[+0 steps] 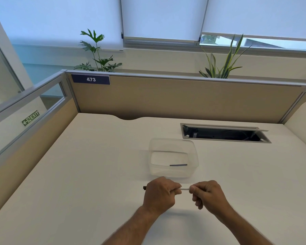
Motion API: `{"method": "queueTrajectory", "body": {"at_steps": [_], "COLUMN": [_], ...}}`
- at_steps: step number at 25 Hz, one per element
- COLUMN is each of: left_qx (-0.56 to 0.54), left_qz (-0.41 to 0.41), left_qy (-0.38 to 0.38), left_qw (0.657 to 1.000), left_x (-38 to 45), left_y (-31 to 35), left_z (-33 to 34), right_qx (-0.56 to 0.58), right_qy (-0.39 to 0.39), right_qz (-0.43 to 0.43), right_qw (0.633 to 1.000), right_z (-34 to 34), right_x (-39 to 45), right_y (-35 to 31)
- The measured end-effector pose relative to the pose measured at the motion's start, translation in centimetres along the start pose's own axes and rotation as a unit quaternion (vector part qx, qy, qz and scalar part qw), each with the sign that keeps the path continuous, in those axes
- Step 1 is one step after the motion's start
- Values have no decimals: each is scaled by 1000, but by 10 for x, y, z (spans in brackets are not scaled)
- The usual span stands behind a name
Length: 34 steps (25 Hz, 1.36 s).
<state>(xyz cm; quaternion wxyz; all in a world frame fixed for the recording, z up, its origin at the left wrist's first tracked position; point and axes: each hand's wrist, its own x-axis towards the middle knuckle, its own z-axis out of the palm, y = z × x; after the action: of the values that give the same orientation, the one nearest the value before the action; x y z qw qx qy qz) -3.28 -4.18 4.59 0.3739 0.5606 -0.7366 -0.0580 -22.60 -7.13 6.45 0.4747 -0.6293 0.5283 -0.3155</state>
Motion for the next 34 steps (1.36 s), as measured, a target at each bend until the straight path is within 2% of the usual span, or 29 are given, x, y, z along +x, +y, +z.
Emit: {"method": "queueTrajectory", "body": {"at_steps": [8,12,16,20,23,25,29,31,34], "left_qx": [-2,-9,-25,-31,-28,-19,-17,-16,-9], "left_qz": [11,-10,-24,-16,-3,9,1,-4,0], "left_qy": [-9,-26,-41,-47,-31,-17,-17,-37,-61], "left_qw": [1000,1000,999,998,999,1000,1000,999,998], "left_x": [2,-1,0,-1,0,1,1,0,1], "left_y": [0,-2,-2,-1,0,2,0,-4,-3], "left_z": [0,-1,-1,2,2,3,1,0,-3], "right_qx": [21,34,-49,-103,-116,-80,-1,-24,-82], "right_qy": [-60,-30,-6,-1,10,16,-32,-25,1], "right_qz": [91,16,-69,-110,-103,-70,11,0,-80], "right_qw": [994,999,996,989,988,994,999,999,993], "right_z": [-7,-8,-9,-6,1,6,6,4,4], "right_x": [1,-3,-3,0,1,2,2,1,-3], "right_y": [-8,0,6,10,13,16,14,17,22]}}
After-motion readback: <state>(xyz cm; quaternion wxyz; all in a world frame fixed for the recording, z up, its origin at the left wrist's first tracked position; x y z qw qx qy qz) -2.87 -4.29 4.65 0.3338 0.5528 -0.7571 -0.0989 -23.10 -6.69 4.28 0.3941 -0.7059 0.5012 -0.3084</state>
